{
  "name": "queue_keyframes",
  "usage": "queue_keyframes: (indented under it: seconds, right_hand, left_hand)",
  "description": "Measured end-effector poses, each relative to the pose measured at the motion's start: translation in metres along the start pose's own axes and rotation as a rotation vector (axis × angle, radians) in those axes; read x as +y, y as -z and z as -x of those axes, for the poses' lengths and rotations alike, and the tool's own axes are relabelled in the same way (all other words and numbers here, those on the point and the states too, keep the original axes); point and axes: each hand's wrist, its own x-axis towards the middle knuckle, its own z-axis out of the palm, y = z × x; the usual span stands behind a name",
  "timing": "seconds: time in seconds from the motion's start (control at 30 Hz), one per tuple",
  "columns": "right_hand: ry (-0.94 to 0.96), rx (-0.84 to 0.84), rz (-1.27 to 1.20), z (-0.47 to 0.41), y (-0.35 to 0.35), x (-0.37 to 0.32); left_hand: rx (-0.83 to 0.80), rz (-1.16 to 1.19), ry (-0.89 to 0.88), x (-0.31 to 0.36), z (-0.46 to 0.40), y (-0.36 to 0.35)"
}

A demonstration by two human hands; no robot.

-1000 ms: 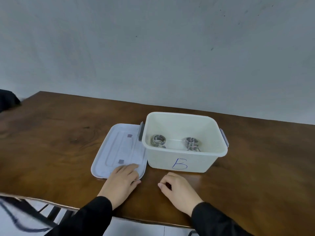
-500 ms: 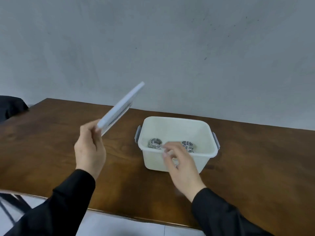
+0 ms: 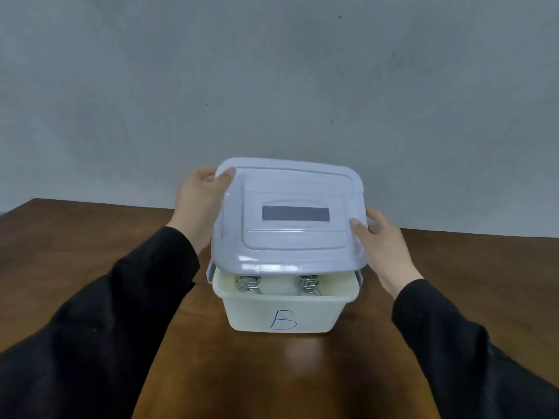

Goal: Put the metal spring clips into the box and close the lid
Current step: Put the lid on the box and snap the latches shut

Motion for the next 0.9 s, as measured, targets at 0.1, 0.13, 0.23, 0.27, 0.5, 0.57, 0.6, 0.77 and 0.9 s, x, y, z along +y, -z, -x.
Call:
queue_keyframes:
  seconds: [0.1,0.13,0.23,0.27,0.5,0.57,0.6,0.77,0.9]
  right_hand:
    - [-0.079,-0.010,0.139,0.001,-0.003,0.013]
    - [-0.096,-0.008,0.196,0.000,-0.005,0.017]
    - [-0.129,-0.037,0.326,-0.003,-0.008,0.024]
    - [-0.136,-0.047,0.347,-0.005,-0.009,0.026]
    - [-0.243,-0.101,0.468,-0.011,-0.013,0.046]
    - [-0.235,-0.094,0.505,-0.009,-0.013,0.051]
    - [-0.231,-0.087,0.520,-0.007,-0.013,0.051]
    - [-0.208,-0.076,0.502,-0.007,-0.012,0.059]
    - [-0.391,-0.123,0.291,-0.006,-0.013,0.058]
  left_hand:
    - [-0.101,-0.183,0.079,-0.036,-0.014,-0.006]
    - [-0.107,-0.236,0.083,-0.045,-0.015,-0.008]
    - [-0.111,-0.302,0.116,-0.067,-0.019,-0.013]
    - [-0.119,-0.297,0.149,-0.074,-0.022,-0.013]
    - [-0.211,-0.411,0.283,-0.107,-0.027,-0.012]
    - [-0.239,-0.431,0.289,-0.113,-0.027,-0.011]
    - [-0.258,-0.435,0.303,-0.116,-0.027,-0.009]
    - [-0.415,-0.382,0.405,-0.116,-0.023,0.008]
    - [-0.418,-0.254,0.507,-0.115,0.008,0.016]
